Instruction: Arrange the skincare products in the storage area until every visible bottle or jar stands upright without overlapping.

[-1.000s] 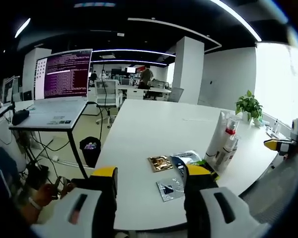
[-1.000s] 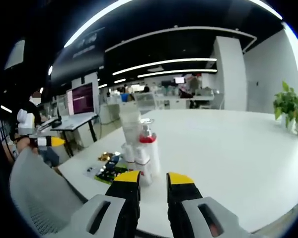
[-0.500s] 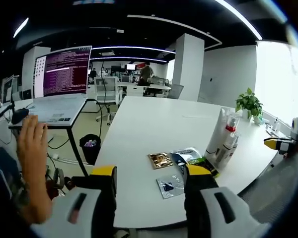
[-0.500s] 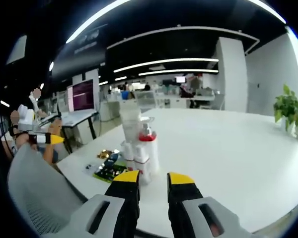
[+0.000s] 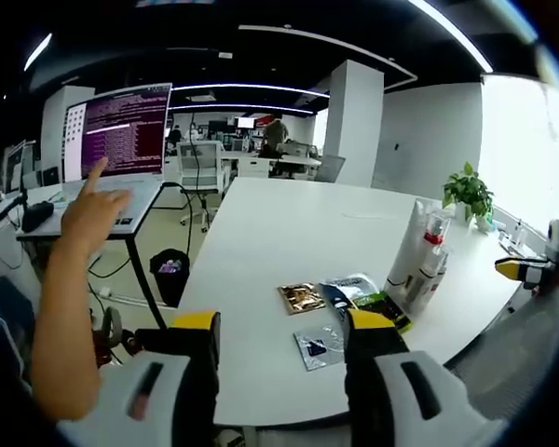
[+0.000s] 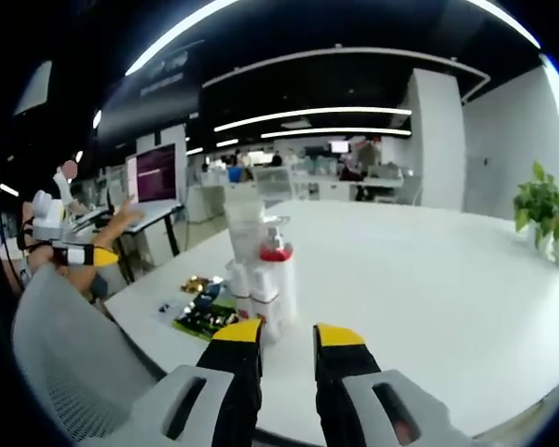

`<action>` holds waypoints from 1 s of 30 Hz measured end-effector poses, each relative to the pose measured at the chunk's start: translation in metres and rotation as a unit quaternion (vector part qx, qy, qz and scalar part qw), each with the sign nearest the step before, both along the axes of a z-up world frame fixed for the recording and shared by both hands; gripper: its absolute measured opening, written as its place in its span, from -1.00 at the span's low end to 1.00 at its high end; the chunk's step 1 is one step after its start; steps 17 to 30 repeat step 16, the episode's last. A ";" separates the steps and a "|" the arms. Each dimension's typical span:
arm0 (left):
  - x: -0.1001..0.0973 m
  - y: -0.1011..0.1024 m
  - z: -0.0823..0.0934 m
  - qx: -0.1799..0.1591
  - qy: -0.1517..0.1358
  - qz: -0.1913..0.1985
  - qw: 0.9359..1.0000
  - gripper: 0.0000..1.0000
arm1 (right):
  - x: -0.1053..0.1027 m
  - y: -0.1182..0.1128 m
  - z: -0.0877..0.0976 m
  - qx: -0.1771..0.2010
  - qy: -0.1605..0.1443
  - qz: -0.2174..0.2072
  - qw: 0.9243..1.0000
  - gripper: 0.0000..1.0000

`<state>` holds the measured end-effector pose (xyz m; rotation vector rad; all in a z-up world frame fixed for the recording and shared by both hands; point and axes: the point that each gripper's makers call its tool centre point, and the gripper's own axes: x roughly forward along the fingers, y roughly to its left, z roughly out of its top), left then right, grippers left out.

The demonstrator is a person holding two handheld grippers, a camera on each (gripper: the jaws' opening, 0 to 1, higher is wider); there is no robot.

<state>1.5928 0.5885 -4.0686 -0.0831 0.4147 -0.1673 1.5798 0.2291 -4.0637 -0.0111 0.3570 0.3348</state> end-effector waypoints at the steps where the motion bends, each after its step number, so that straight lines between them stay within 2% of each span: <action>1: 0.000 0.000 0.000 0.000 0.001 -0.001 1.000 -0.07 | 0.000 0.000 0.000 -0.001 0.000 0.000 1.000 -0.68; 30: -0.001 -0.001 -0.003 0.005 0.009 -0.004 1.000 -0.08 | -0.001 0.000 -0.002 -0.011 0.004 0.002 1.000 -0.68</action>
